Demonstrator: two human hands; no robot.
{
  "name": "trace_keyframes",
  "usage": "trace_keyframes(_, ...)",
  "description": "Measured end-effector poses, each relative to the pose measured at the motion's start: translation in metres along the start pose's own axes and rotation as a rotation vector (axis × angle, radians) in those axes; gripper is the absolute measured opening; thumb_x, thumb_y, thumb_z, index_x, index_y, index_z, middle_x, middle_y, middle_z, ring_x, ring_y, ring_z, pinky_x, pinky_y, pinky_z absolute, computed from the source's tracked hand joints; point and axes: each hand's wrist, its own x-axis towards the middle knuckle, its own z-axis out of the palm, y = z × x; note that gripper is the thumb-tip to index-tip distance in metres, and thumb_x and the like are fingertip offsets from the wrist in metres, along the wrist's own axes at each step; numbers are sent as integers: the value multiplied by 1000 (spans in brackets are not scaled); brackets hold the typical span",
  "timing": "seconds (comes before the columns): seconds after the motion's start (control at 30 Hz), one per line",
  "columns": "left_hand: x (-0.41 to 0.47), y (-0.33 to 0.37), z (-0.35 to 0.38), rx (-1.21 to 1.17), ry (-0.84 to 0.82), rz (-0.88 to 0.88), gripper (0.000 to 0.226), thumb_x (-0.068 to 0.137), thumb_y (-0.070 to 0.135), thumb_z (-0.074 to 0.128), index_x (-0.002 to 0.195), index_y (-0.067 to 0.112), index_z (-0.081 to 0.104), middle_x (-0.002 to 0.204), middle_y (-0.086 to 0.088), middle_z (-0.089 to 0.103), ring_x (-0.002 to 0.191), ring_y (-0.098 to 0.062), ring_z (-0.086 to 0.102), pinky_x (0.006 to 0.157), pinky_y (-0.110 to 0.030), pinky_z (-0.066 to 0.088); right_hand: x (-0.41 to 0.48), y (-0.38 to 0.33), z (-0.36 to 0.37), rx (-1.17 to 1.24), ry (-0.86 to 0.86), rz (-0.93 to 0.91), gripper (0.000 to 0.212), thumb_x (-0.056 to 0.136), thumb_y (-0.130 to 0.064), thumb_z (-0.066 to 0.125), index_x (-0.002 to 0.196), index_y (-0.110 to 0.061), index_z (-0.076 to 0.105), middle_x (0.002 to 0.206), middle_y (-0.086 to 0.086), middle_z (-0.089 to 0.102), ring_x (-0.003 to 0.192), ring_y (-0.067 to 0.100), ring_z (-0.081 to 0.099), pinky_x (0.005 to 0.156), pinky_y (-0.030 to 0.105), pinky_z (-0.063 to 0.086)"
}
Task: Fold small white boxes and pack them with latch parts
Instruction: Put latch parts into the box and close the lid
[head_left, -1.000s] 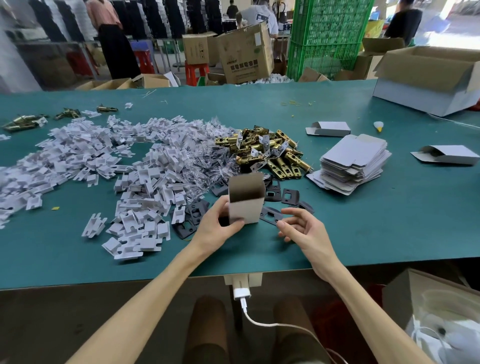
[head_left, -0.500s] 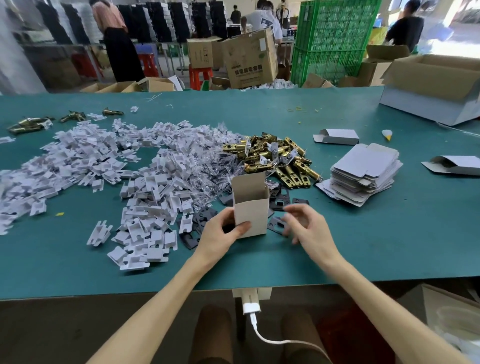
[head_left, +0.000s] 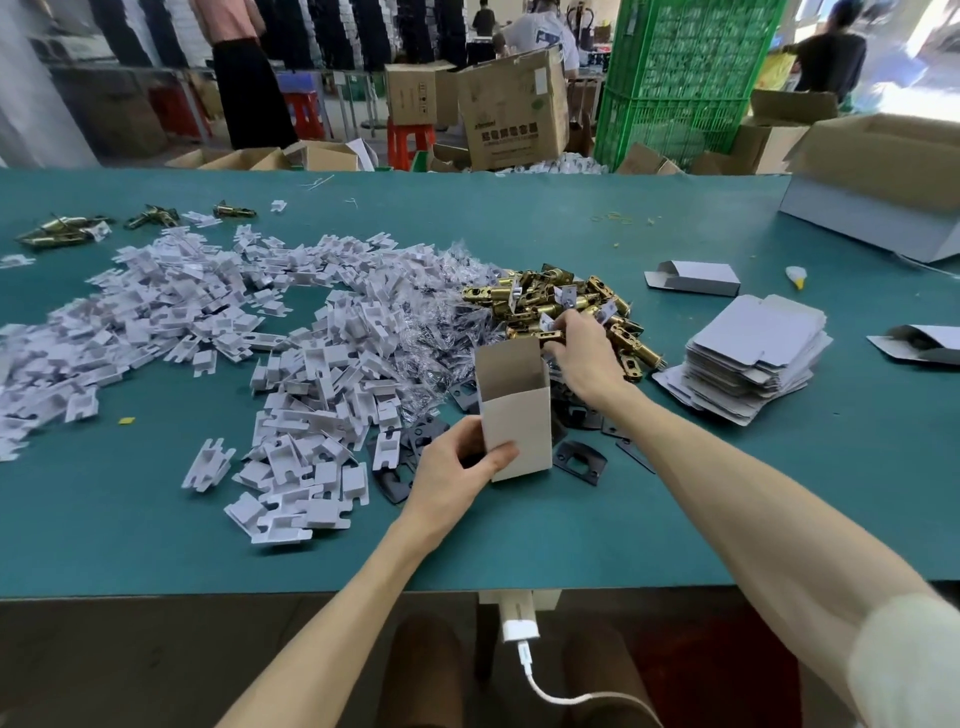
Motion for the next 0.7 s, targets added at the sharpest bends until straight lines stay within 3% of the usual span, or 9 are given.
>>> trace_keyframes(0.17,0,0,0,-13,-18,-6,36,92,23,80,126,24,69,115,11,77,110,-8,71,94,-25,57,5,-1,0,-130,59,-21,10,101,-12,59,108,-8,65,108,8,71,90,22,58,79,40,51)
trace_keyframes(0.23,0,0,0,8,-30,5,36,91,26,81,126,26,70,115,12,77,110,-8,71,95,-26,57,7,-2,-2,-145,69,-27,12,102,-7,55,104,-9,67,103,6,74,83,18,58,73,37,50)
trace_keyframes(0.4,-1,1,-1,35,-50,20,35,91,31,81,124,30,71,115,13,77,110,-7,71,97,-29,57,6,-7,-12,-168,-7,-113,16,104,-18,56,104,-7,67,100,12,72,85,28,65,76,43,56)
trace_keyframes(0.57,-2,2,-1,48,-54,21,34,92,33,80,124,32,71,116,14,76,111,-7,71,99,-32,57,-2,1,-14,-183,-144,-135,28,97,-10,62,124,-7,59,124,15,62,101,32,60,82,45,53)
trace_keyframes(0.7,-2,3,0,48,-50,20,34,92,33,79,125,30,70,117,13,76,112,-8,71,100,-35,57,-2,-7,-7,-52,-116,-51,31,101,-33,62,117,-6,57,114,10,55,102,30,55,90,46,49)
